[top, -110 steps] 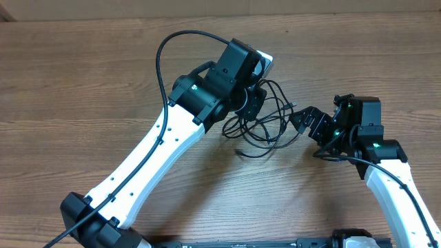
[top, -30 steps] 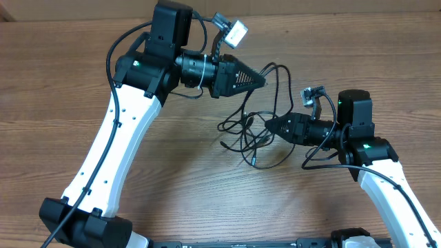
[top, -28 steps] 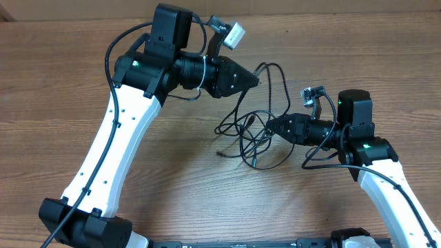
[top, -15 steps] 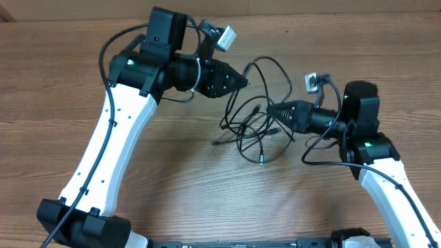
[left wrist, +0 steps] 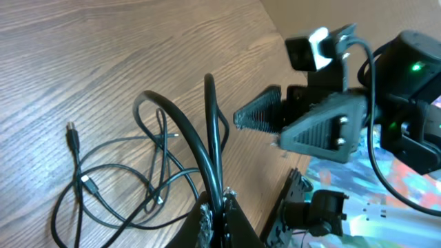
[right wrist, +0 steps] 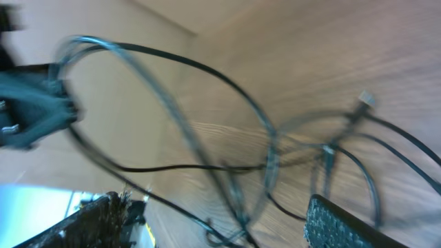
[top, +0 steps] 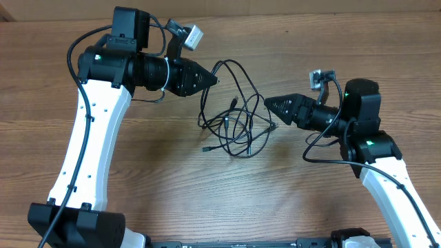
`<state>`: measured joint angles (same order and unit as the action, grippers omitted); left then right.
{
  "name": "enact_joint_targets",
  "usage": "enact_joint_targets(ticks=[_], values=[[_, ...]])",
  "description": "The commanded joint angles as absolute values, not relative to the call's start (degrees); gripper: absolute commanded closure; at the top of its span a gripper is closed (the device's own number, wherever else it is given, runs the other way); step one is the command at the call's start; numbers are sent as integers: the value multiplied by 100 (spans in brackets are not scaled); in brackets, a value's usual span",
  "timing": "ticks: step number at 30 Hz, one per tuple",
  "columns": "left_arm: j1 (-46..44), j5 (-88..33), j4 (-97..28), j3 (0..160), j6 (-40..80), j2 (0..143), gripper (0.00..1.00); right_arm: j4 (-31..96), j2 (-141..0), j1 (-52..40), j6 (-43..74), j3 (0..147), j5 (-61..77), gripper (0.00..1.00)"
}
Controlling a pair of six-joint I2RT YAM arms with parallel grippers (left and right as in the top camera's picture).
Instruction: Untangle cables
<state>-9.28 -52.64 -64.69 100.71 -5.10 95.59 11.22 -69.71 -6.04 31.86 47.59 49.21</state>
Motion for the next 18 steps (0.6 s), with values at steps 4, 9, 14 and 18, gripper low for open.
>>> enact_joint_targets(ticks=[4,9,14,18], values=[[-989,-6652,-6080,10217,-775,9393,96,-93,-6947,-797,2958,4842,5039,15],[-1111,-7314,-5356,10217,-233,9393,96,-117,-6958,-1253,2650,4838,4414,14],[-1247,-7743,-5286,10217,-108,9393,96,-150,-6958,-1516,2657,4840,3822,44],[-1234,-6213,-5411,10217,64,9395,95,-373,-6949,-1516,2707,4840,4543,96]])
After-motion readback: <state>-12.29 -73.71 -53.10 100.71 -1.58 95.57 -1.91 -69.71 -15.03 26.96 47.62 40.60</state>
